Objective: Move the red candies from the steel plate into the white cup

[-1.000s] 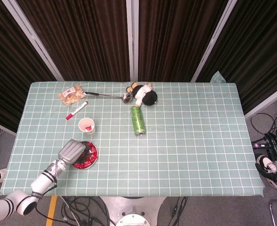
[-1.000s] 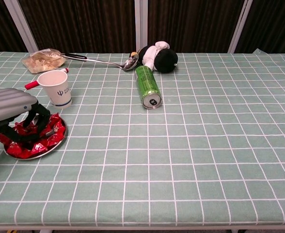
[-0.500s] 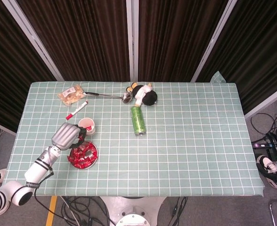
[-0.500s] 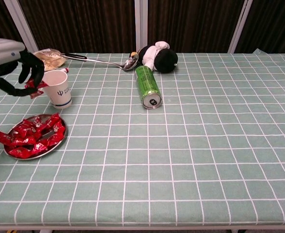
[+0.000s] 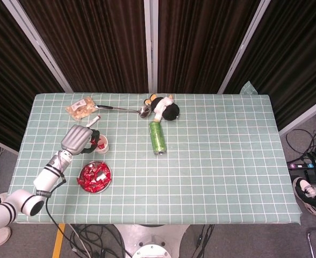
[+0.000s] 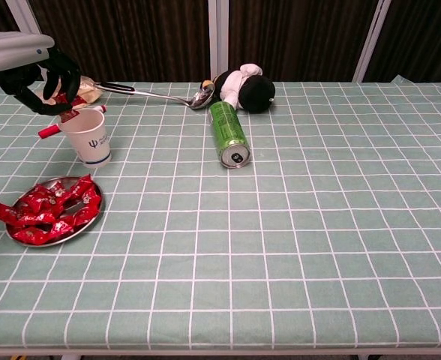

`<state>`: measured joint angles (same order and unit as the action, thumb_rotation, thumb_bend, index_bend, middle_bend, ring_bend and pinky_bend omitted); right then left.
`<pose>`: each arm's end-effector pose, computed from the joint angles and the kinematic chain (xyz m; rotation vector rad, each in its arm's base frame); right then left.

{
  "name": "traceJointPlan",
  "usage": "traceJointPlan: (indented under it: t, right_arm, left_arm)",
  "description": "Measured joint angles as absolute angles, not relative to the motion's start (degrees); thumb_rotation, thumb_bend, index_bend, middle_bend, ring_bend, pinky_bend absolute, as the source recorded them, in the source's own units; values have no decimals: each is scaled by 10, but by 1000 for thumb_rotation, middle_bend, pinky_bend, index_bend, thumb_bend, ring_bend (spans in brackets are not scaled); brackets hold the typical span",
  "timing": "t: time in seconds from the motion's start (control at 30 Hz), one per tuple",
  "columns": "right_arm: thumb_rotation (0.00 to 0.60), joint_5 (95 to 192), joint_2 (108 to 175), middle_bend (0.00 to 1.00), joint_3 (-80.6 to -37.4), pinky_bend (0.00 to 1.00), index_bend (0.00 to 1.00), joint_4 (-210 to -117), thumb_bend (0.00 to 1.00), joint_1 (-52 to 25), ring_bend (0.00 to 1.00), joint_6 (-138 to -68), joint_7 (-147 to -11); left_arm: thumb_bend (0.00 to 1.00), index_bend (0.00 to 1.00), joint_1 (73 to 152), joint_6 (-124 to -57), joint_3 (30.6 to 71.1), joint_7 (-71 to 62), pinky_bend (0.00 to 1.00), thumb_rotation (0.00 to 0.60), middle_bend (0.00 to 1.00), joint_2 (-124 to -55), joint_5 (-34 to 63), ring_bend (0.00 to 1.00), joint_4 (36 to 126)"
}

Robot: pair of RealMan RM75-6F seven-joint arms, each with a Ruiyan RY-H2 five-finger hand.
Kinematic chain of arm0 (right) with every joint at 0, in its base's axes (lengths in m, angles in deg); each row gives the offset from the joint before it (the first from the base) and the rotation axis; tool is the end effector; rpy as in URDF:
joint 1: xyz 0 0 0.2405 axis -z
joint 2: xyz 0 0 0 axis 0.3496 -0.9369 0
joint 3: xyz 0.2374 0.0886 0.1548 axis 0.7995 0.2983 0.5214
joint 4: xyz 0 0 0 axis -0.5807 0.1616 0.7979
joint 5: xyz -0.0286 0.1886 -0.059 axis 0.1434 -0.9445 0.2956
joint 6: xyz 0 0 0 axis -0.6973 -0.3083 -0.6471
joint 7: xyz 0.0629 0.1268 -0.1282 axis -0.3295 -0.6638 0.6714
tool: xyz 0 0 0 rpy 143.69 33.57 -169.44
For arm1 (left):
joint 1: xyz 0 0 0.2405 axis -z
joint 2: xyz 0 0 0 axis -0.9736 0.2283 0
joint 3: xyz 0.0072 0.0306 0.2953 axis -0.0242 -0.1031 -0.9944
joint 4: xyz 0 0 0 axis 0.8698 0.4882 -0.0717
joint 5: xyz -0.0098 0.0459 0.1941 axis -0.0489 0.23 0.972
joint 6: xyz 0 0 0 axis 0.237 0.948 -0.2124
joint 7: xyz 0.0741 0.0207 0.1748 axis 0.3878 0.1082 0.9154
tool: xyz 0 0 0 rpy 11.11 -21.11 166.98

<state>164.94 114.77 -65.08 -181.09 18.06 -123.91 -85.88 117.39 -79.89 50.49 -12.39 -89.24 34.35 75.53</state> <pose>-0.3606 -0.2198 0.2443 1.3117 -0.9160 0.8842 -0.2331 0.4477 0.0387 -1.8459 -0.8837 -0.9518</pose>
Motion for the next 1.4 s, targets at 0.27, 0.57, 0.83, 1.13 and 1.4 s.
traceJointPlan:
  t: [0.27, 0.57, 0.83, 1.13, 1.4]
  right_arm:
    - [600, 1650, 1149, 59, -650, 115, 17, -1812, 197, 177, 0, -1235, -855]
    - [600, 1648, 1147, 59, -650, 116, 17, -1815, 197, 179, 0, -1236, -853]
    - [600, 1650, 1147, 59, -649, 116, 17, -1815, 197, 180, 0, -1238, -853]
    - [600, 1653, 1148, 59, -649, 116, 17, -1811, 198, 180, 0, -1240, -860]
    - [600, 1659, 1151, 59, -650, 116, 17, -1806, 197, 177, 0, -1238, -865]
  left_arm:
    - [459, 621, 1176, -796, 499, -143, 794, 600, 645, -918, 338, 542, 719]
    - [442, 517, 1173, -787, 492, -127, 631, 600, 521, -915, 328, 397, 724]
    - [422, 409, 1169, -780, 493, -98, 576, 600, 460, -898, 308, 353, 754]
    - [368, 383, 1126, -849, 495, -80, 553, 600, 441, -853, 301, 335, 829]
    - [275, 413, 1065, -901, 439, -38, 543, 600, 441, -810, 335, 335, 907]
